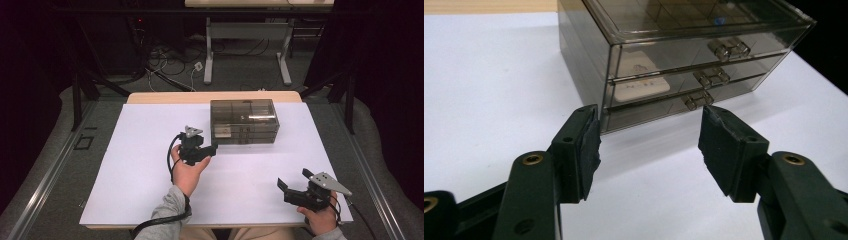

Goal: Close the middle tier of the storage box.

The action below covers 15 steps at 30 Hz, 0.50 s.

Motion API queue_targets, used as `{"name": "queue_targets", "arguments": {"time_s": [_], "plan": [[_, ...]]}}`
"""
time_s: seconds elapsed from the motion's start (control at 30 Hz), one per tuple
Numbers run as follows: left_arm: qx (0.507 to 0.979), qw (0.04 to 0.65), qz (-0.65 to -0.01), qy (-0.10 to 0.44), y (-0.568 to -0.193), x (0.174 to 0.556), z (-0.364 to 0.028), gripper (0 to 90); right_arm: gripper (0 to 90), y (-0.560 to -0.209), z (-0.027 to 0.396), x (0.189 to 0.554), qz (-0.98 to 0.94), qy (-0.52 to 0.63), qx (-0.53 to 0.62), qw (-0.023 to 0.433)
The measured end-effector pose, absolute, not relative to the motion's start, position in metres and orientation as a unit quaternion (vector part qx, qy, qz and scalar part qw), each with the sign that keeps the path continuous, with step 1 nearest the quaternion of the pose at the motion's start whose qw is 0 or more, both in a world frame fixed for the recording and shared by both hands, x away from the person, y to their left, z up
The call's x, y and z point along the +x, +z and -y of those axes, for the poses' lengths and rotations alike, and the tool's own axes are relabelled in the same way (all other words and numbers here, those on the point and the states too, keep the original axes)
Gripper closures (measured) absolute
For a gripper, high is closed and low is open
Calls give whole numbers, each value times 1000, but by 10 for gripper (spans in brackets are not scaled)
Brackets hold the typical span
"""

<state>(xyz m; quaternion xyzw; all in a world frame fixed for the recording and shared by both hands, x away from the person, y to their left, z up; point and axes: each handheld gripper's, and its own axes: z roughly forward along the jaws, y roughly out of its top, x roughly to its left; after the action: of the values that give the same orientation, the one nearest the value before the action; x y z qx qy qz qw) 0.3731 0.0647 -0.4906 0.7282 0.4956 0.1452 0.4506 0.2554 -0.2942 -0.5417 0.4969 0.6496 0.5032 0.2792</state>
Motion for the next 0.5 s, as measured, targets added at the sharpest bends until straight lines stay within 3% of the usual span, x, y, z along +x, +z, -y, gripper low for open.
{"name": "queue_targets", "arguments": {"time_s": [0.27, 0.5], "plan": [[728, 467, -481, 143, -479, 358, -87, 337, 0, -542, 292, 255, -648, 503, 498, 281], [739, 477, -457, 136, -473, 346, -96, 163, 0, -542, 292, 255, -654, 498, 497, 278]]}}
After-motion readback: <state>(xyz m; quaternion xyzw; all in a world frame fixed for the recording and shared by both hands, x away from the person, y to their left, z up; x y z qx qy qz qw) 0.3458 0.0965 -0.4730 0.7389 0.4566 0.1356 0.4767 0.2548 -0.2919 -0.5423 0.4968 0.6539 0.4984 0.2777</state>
